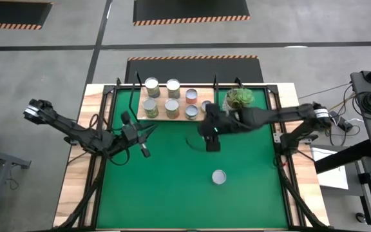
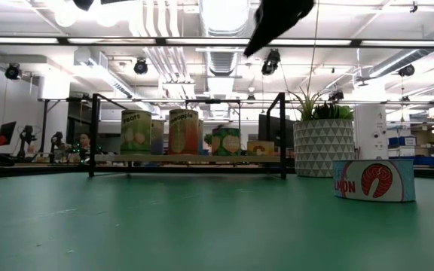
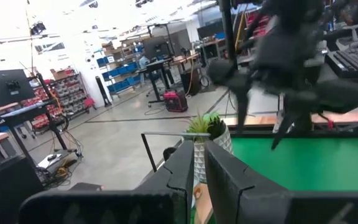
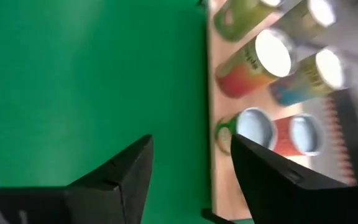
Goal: Pick and place cans onto a shelf
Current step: Put the canned salmon on the shelf
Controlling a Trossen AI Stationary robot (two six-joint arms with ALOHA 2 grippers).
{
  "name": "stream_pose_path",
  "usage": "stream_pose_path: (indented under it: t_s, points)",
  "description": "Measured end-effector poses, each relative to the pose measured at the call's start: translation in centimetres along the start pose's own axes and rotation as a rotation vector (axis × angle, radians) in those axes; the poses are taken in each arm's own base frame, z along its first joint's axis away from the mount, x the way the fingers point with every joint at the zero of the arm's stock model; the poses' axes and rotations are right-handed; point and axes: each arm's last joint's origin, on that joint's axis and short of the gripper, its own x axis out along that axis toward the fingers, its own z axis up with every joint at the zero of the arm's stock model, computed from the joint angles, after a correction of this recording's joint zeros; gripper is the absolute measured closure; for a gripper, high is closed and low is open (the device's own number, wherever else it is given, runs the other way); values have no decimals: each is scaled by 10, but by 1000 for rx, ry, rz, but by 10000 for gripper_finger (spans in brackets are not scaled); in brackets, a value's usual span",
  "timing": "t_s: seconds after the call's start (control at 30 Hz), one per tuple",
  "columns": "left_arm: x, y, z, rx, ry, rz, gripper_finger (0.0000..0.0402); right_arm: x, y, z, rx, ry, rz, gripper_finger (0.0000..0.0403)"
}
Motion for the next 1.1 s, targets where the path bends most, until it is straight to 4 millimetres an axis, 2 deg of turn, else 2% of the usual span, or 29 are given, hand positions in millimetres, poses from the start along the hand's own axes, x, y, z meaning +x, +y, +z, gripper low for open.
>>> stream_pose_path:
  t_s: [0.13,0.3,0.53,0.63,0.77,0.93,1.1]
  points:
    - [3,-5,-4,22,15,-5,382,-18,36,-6,-56,-64,-114,218]
    - [6,-11,-8,30,21,-6,382,-33,68,-27,-3,-201,-57,245]
    - [9,-13,-1,17,13,0,382,-21,90,-70,178,-93,178,274]
    - [9,-13,1,13,10,1,382,-11,100,-87,246,-10,253,264]
    - [9,-13,1,14,11,1,382,3,112,-107,293,103,304,230]
    - [9,-13,1,11,11,1,382,14,123,-122,292,202,285,187]
    - [9,-13,1,-2,12,1,382,19,140,-132,279,282,334,165]
